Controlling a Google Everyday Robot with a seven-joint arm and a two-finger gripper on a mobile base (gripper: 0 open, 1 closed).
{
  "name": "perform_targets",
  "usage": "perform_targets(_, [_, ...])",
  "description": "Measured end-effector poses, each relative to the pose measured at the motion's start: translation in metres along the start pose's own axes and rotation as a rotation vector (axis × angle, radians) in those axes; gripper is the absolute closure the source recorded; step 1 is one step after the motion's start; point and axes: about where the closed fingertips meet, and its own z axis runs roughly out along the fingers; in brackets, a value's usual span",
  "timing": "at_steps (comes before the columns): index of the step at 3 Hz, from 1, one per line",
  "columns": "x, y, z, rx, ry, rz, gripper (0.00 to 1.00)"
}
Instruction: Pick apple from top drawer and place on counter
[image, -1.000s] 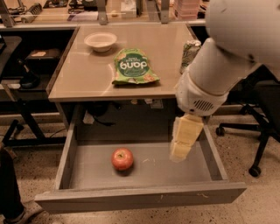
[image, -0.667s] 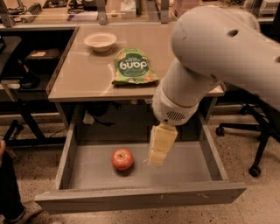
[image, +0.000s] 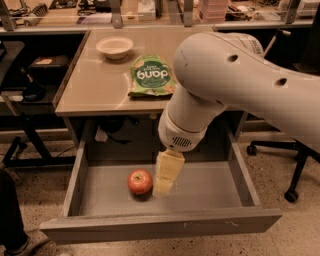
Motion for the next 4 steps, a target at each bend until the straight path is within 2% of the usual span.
perform_targets(1, [-0.005,-0.001,0.014,-0.016,-0.025,0.008,0.0])
perform_targets(2, [-0.034,-0.032,0.083,-0.011,-0.097,0.061,0.0])
perform_targets(3, [-0.034,-0.032,0.083,-0.011,-0.097,0.061,0.0])
perform_targets(4, [-0.038,-0.029,0.109,-0.02,-0.101,0.032,0.0])
